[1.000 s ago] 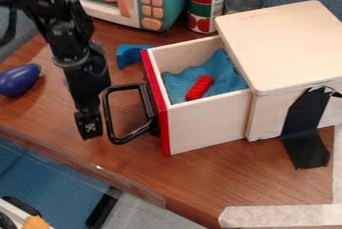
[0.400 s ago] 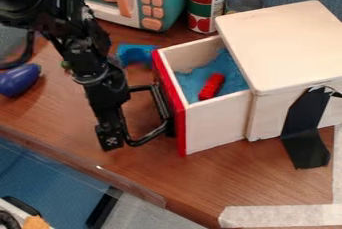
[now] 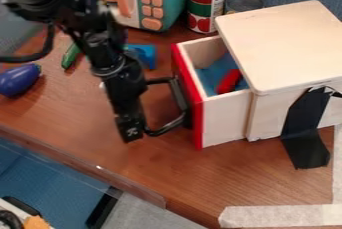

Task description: Close the drawer

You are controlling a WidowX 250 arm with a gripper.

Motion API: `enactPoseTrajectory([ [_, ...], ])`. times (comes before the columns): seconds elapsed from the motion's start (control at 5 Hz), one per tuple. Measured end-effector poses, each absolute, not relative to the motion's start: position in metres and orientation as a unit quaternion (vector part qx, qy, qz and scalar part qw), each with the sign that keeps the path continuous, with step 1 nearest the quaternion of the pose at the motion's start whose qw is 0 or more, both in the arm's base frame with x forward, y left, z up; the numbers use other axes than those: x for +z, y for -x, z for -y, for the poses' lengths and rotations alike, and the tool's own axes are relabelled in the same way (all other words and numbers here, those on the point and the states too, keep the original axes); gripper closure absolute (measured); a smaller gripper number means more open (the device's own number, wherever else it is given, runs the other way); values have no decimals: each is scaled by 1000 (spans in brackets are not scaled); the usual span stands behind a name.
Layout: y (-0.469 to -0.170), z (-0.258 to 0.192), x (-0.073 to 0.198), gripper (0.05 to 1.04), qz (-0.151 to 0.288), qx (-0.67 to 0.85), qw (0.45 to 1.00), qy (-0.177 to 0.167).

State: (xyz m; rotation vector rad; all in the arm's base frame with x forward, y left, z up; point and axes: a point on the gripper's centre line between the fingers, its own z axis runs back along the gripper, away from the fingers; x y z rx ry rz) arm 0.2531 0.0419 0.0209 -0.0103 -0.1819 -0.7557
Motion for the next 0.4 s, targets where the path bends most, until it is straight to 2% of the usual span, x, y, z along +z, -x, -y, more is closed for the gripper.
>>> enactPoseTrajectory([
  [0.4, -283, -24, 20, 82, 101, -356, 929, 17],
])
